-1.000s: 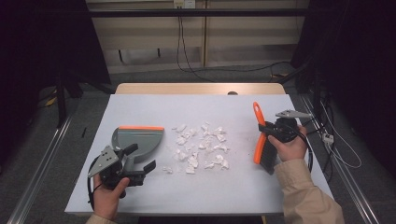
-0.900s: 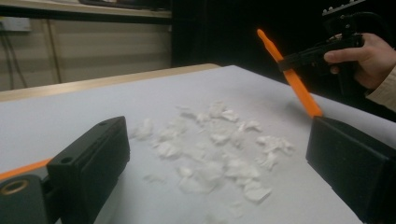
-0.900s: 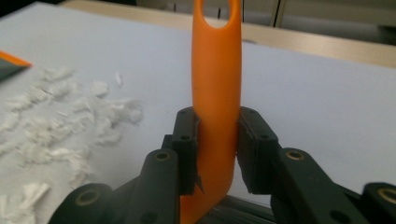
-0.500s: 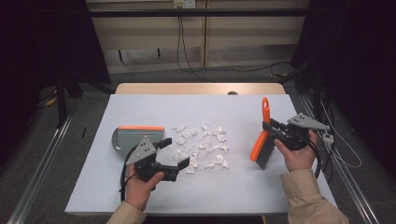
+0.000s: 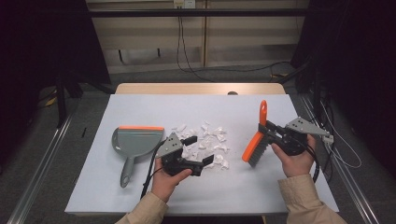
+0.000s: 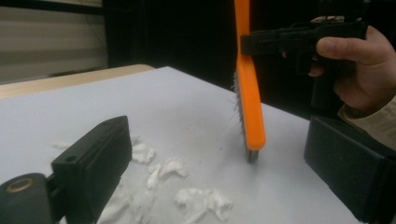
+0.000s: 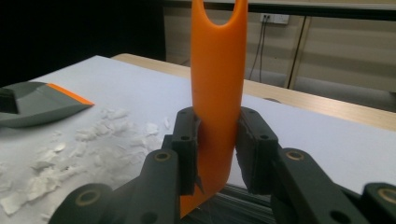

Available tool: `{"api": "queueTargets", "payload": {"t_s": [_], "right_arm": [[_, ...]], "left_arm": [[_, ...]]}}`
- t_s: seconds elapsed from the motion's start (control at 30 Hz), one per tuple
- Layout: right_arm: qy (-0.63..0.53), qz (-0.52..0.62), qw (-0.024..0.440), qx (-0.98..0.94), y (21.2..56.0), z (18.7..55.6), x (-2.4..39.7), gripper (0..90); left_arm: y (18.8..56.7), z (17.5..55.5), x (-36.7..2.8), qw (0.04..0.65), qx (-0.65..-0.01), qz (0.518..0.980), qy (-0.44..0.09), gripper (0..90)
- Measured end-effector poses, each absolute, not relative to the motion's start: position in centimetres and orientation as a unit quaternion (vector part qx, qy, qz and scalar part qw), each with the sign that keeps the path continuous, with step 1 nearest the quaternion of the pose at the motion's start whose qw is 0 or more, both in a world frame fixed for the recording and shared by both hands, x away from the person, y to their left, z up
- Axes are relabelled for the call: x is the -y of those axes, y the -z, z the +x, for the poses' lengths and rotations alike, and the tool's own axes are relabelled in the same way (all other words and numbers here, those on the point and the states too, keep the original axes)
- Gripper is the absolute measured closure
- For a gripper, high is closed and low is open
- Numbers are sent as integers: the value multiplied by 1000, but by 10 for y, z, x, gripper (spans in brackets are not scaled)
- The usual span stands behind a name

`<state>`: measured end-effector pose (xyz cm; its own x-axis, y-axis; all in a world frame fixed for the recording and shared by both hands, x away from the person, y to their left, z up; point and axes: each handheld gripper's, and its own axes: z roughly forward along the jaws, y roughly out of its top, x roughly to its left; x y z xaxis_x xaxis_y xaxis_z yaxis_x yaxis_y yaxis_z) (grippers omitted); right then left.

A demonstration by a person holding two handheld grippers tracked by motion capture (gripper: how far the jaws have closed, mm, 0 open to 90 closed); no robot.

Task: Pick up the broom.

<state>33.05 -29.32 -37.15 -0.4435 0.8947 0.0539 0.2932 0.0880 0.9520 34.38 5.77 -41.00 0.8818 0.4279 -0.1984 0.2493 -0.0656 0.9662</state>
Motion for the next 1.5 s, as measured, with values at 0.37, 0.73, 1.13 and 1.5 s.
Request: {"api": "queueTargets", "payload": {"t_s": [0.37, 0.73, 1.13, 1.5], "right_arm": [[-547, 396, 278, -684, 344, 329, 259, 710], [-568, 371, 244, -693, 334, 353, 205, 708], [-599, 413, 200, -656, 335, 368, 175, 515], [-587, 466, 178, -637, 357, 366, 141, 404]], "left_arm": [[413, 356, -29, 642, -220, 734, -32, 189], [414, 362, -30, 596, -244, 763, -41, 621], [407, 357, -49, 596, -316, 725, -138, 704], [404, 355, -53, 591, -343, 706, -186, 704]]}}
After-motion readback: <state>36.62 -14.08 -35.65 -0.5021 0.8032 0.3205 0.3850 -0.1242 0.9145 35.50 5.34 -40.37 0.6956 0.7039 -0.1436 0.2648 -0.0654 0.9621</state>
